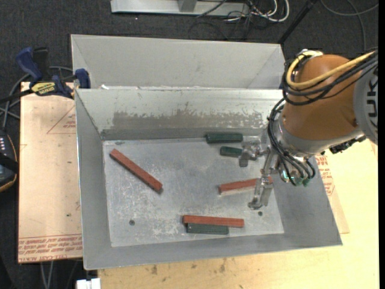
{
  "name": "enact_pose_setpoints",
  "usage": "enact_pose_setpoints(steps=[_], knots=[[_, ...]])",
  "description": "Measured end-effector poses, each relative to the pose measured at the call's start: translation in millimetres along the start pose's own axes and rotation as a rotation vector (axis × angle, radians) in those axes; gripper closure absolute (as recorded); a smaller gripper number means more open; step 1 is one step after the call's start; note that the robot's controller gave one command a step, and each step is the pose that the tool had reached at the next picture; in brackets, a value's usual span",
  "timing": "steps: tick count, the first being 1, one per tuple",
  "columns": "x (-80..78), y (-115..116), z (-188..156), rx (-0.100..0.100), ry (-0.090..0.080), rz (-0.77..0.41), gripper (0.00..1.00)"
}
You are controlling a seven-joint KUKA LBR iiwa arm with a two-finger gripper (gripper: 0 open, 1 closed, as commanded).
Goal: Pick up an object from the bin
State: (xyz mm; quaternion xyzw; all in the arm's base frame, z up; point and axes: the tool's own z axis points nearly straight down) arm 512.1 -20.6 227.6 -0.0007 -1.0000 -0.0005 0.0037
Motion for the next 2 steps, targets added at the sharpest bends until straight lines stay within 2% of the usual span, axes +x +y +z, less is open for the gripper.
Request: enact_pose_setpoints(steps=[1,2], knots=[[-92.0,-62,92,0.002,-0.008,-0.083,0.00],[-132.1,26,98,0.000,-0.012,-0.379,0.00]])
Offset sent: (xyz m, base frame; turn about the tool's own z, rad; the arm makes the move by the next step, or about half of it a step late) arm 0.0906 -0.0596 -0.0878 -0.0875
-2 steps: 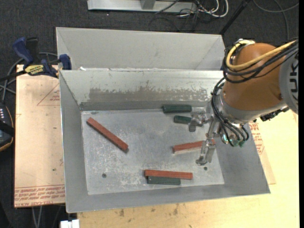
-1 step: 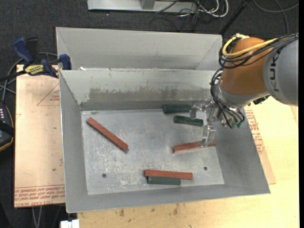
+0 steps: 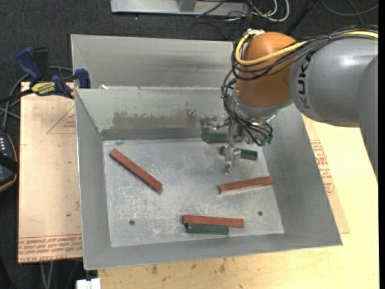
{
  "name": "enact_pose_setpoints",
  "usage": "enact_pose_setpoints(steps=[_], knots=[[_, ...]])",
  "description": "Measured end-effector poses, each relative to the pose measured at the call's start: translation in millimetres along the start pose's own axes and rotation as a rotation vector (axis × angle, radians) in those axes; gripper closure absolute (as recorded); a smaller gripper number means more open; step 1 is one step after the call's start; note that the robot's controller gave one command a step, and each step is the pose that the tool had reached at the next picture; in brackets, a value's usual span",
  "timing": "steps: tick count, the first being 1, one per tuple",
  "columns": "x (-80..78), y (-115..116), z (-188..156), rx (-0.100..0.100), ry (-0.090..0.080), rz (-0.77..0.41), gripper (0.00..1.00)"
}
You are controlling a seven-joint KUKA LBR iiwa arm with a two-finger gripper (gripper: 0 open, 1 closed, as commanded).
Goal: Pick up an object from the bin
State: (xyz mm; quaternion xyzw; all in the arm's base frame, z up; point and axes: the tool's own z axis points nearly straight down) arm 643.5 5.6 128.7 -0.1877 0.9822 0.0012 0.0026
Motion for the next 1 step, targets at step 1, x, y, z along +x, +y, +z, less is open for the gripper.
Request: enact_pose_setpoints(steps=[1], knots=[[61.8,-96.5,54.8,0.002,0.005,-0.126,0.00]])
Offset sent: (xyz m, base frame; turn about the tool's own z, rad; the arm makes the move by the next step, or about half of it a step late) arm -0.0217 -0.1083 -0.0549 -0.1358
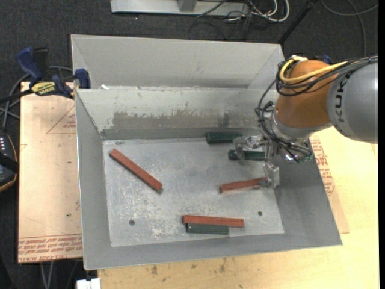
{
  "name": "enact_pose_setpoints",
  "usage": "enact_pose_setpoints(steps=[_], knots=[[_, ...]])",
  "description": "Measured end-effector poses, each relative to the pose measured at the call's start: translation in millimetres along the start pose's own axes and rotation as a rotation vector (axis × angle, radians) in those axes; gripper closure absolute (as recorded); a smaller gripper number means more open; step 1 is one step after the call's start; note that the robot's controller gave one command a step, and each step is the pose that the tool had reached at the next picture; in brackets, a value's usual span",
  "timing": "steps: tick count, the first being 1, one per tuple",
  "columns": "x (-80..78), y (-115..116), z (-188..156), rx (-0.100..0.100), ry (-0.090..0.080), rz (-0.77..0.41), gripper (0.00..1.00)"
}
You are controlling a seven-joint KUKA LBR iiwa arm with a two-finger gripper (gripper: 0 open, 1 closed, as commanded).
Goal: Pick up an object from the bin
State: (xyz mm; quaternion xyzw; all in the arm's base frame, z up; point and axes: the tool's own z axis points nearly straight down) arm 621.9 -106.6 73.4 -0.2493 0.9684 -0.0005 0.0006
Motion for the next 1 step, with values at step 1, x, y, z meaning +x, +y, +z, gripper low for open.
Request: enact_pose_setpoints(steps=[1], knots=[[-2.8,2.6,-1.6,0.001,-0.002,-0.005,0.00]])
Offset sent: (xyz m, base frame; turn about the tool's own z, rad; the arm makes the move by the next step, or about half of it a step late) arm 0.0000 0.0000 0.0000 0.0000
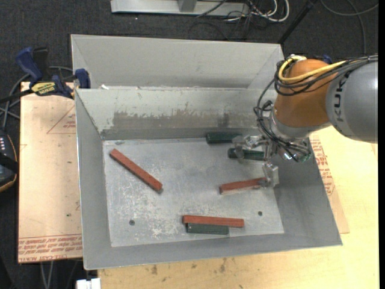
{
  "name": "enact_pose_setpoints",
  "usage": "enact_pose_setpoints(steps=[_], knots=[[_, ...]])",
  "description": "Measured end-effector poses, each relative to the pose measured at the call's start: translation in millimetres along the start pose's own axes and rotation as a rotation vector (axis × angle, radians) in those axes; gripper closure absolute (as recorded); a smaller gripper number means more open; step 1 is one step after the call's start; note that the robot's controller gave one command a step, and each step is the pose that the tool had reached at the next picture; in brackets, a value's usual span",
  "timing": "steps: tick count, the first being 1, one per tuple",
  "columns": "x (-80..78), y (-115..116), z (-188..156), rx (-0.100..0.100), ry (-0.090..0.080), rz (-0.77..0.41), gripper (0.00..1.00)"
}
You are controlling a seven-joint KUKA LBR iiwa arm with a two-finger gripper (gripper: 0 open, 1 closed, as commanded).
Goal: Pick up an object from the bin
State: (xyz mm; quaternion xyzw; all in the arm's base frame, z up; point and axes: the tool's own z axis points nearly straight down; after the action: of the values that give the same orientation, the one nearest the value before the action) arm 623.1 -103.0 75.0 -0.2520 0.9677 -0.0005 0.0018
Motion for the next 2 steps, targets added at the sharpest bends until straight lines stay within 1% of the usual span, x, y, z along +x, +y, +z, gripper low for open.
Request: enact_pose_setpoints(steps=[1,2], knots=[[39.2,27,-16,-0.003,0.002,-0.354,0.00],[-6.1,43,6,-0.004,-0.003,-0.320,0.00]])
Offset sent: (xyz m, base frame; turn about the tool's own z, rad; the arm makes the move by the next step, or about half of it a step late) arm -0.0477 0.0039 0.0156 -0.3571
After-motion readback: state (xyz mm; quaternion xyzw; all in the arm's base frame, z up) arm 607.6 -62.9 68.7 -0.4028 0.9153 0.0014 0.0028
